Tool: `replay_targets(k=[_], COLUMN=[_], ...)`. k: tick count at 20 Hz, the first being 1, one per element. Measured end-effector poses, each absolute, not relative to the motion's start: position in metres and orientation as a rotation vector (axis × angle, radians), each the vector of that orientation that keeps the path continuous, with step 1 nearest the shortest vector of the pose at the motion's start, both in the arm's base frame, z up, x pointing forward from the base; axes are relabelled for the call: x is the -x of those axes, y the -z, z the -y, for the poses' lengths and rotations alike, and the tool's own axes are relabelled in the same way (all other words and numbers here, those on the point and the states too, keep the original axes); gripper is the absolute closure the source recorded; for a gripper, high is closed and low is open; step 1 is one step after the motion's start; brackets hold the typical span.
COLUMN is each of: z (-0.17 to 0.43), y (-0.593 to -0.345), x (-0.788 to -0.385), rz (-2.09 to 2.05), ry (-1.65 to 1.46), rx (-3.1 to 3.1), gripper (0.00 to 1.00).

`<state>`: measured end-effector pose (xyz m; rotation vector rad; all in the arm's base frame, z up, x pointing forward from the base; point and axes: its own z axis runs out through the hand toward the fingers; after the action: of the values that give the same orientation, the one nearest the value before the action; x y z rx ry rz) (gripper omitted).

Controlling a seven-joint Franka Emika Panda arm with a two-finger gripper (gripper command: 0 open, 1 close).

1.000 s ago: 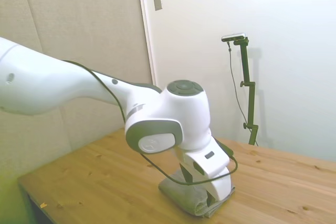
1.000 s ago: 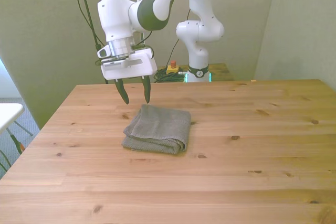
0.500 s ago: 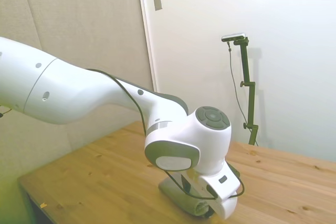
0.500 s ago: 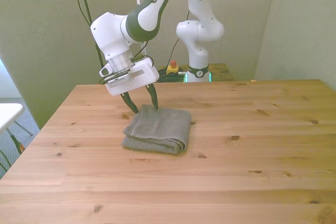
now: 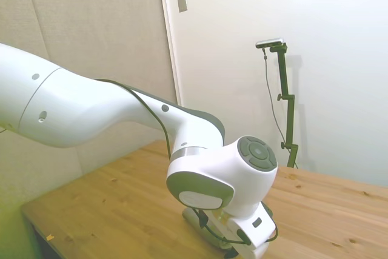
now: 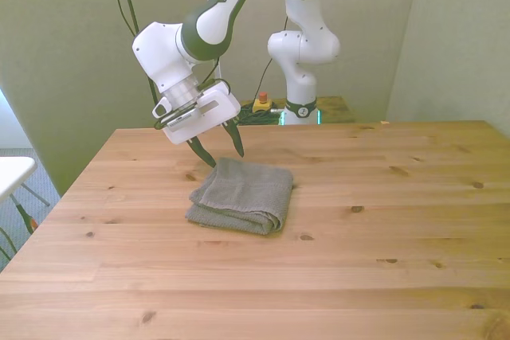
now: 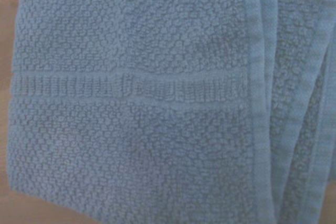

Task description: Unfold the towel

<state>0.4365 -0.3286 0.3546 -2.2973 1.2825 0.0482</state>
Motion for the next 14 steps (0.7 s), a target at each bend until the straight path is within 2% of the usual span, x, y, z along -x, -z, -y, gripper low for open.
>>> replay_targets(k=[14], z=[0.330], y=[-0.334], x=[-0.438], rz=[-1.165], ry=[-0.025], rx=[2.311], gripper=[1.00])
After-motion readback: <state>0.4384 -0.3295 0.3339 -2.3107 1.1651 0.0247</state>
